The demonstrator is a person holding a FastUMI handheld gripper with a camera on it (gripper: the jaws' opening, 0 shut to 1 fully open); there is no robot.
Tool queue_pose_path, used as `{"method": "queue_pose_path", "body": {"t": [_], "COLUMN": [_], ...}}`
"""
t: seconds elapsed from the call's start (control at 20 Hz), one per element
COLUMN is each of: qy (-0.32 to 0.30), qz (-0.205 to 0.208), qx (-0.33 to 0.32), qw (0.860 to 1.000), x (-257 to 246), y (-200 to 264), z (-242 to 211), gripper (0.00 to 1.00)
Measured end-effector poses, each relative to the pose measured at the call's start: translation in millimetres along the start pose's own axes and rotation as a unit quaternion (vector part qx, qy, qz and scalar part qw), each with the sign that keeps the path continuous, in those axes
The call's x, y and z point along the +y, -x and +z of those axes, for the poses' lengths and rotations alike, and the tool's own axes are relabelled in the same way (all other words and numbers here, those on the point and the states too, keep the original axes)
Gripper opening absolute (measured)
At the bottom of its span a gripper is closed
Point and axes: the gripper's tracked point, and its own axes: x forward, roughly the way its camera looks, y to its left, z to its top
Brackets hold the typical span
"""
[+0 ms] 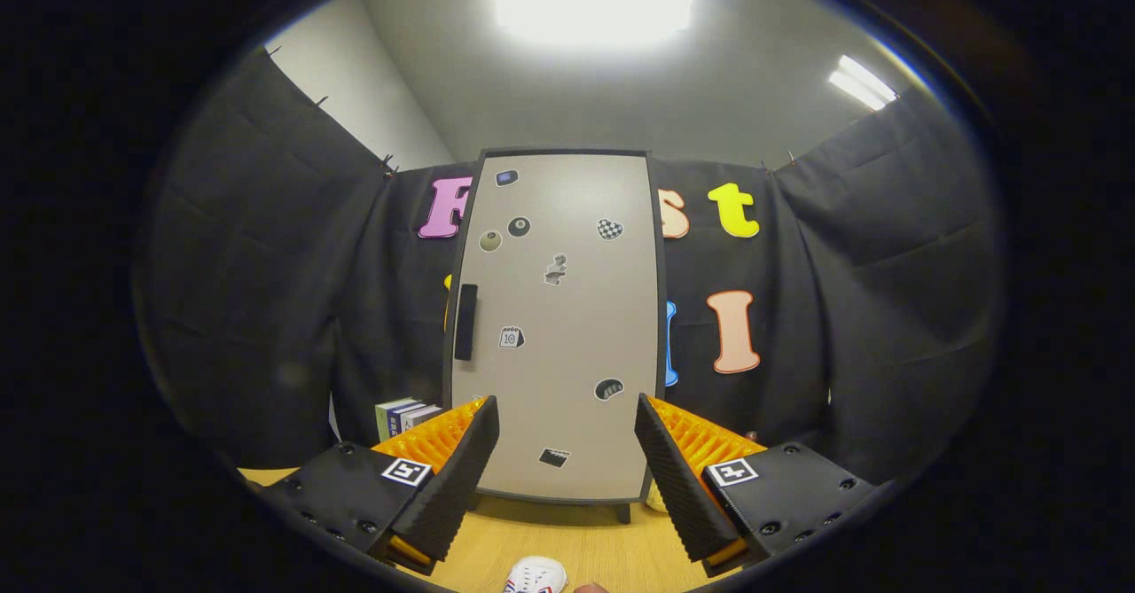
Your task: Open the shoe cabinet door, grab the shoes and put them into the shoe cabinet, then close the shoe cabinet door.
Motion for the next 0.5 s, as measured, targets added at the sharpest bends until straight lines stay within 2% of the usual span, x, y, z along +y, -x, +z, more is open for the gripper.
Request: {"method": "queue_pose_path", "body": {"t": [0.2,0.5], "qy": [-0.027,-0.039], "qz": [0.009,0.046], "qx": [-0.006,0.002], "qw": [1.000,0.998], "x": [14,53], "y": [-36,-105], "z": [22,34], "gripper": [0.97,0.97]}}
